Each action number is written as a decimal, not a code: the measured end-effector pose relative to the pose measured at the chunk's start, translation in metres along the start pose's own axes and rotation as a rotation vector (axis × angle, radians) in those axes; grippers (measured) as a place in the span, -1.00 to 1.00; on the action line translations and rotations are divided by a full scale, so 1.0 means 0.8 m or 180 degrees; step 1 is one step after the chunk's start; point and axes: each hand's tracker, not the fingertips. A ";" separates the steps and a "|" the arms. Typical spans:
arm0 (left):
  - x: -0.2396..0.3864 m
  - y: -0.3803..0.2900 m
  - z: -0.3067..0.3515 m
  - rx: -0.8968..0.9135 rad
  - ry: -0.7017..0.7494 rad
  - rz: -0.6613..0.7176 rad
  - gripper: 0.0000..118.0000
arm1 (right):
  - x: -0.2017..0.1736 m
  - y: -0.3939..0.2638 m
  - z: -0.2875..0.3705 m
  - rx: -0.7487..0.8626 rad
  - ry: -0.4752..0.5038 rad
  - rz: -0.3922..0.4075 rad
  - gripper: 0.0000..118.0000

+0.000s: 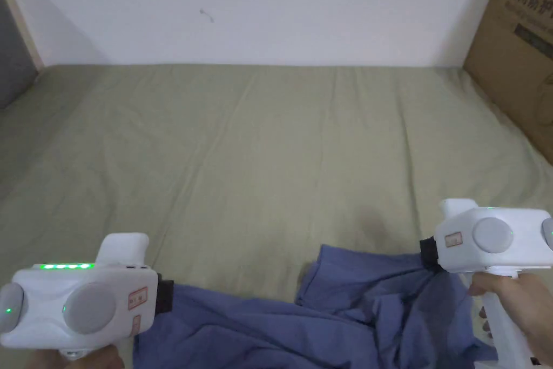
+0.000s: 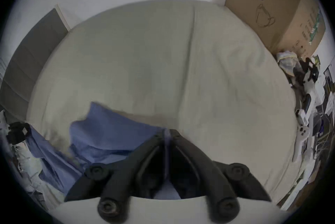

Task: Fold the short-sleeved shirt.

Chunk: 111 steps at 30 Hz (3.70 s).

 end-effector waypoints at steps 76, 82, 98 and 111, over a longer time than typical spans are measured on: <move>-0.089 0.321 -0.207 0.0574 0.0975 -0.0442 -0.89 | 0.019 0.278 -0.109 0.0336 -0.0281 -0.0805 -0.93; -0.130 0.214 -0.160 0.0526 0.0787 -0.0268 -0.89 | 0.022 0.172 -0.056 0.0317 -0.0112 -0.0670 -0.93; -0.132 -0.096 0.066 0.0352 0.0474 0.0031 -0.89 | 0.028 -0.187 0.096 0.0060 0.0009 -0.0791 -0.93; -0.142 -0.187 0.070 0.0189 0.0547 -0.0021 0.45 | 0.024 -0.236 0.119 0.0148 -0.0117 -0.0804 -0.31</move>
